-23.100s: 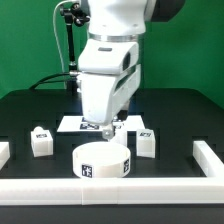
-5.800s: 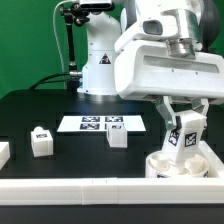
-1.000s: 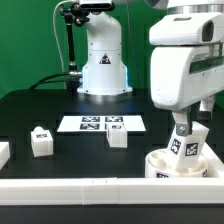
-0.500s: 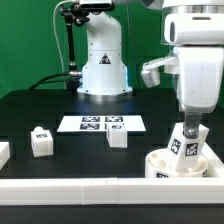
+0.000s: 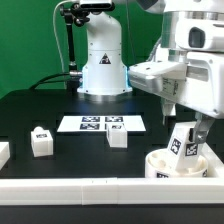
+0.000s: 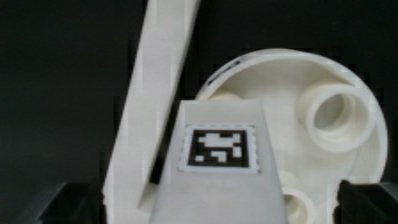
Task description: Assemble stool
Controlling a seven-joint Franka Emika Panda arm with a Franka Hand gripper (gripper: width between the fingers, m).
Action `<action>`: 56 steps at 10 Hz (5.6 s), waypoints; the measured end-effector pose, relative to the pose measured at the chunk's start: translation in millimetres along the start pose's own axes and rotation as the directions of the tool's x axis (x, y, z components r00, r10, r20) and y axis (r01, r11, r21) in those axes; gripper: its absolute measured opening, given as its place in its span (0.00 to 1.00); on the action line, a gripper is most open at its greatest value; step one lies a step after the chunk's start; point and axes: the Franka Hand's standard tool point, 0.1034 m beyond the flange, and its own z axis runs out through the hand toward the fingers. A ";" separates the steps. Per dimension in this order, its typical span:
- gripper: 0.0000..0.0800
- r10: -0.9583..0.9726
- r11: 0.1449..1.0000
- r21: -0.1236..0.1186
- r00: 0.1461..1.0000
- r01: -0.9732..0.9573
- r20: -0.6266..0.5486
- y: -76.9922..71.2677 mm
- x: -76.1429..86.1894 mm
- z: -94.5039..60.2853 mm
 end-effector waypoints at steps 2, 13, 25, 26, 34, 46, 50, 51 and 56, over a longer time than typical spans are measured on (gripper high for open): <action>0.67 0.006 1.000 0.002 1.000 -0.006 0.000 -0.7 -0.9 0.7; 0.42 0.549 0.833 0.064 0.835 -0.549 0.028 -6.7 -3.1 1.8; 0.42 0.997 -0.076 0.074 -0.073 -0.994 0.035 -6.2 -5.6 3.8; 0.42 0.988 -0.154 0.071 -0.152 -0.985 0.035 -5.7 -3.4 3.8; 0.42 0.753 -0.658 0.081 -0.653 -0.749 0.079 -1.5 11.4 3.6; 0.42 0.037 -0.999 0.016 -0.979 -0.035 0.202 2.2 35.7 4.1; 0.42 -0.049 -0.999 -0.001 -0.977 0.050 0.209 2.9 40.2 3.9; 0.65 -0.031 -0.999 0.002 -0.977 0.032 0.209 3.0 39.8 3.4; 0.81 0.202 -0.979 0.067 -0.958 -0.192 0.203 10.9 34.5 -22.2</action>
Offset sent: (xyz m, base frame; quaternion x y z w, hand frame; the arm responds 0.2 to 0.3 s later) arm 0.0000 0.0000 0.0000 0.0000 0.0000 0.0000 1.0000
